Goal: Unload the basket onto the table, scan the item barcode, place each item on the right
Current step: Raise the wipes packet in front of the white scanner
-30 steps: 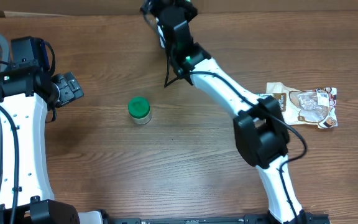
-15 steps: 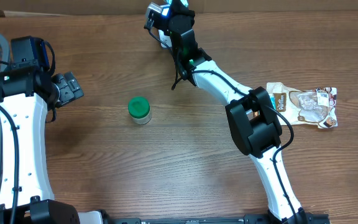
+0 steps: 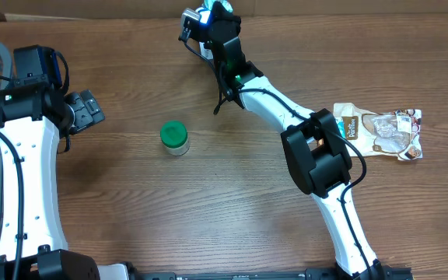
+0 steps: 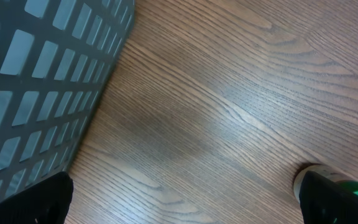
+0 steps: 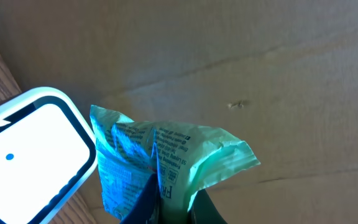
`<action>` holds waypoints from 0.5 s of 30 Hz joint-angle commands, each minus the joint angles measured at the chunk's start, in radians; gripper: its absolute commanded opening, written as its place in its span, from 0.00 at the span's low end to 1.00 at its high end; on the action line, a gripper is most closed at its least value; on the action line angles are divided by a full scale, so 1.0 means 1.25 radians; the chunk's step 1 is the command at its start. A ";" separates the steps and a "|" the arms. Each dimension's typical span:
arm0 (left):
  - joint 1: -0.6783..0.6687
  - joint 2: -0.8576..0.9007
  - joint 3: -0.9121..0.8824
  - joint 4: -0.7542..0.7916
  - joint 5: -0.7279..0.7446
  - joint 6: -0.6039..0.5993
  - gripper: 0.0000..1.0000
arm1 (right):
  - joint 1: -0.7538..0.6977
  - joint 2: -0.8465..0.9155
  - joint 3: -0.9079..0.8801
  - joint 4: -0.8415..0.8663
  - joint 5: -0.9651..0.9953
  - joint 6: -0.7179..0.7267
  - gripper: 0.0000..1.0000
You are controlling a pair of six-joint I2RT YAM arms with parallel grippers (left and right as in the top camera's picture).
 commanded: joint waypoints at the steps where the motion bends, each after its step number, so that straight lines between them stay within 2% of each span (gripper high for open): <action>1: -0.002 -0.002 0.001 0.002 0.004 0.015 0.99 | 0.005 -0.008 0.011 0.010 0.034 0.020 0.04; 3: -0.002 -0.002 0.001 0.002 0.003 0.015 1.00 | 0.010 -0.026 0.011 -0.012 0.038 0.050 0.05; 6: -0.002 -0.002 0.001 0.002 0.003 0.015 1.00 | 0.019 -0.082 0.011 -0.038 0.038 0.161 0.04; 10: -0.002 -0.002 0.001 0.002 0.004 0.015 0.99 | 0.038 -0.189 0.011 -0.153 0.040 0.310 0.04; 14: -0.002 -0.002 0.001 0.002 0.003 0.015 1.00 | 0.047 -0.300 0.012 -0.327 0.021 0.560 0.04; 15: -0.002 -0.002 0.001 0.002 0.004 0.015 0.99 | 0.046 -0.349 0.012 -0.420 -0.015 0.678 0.04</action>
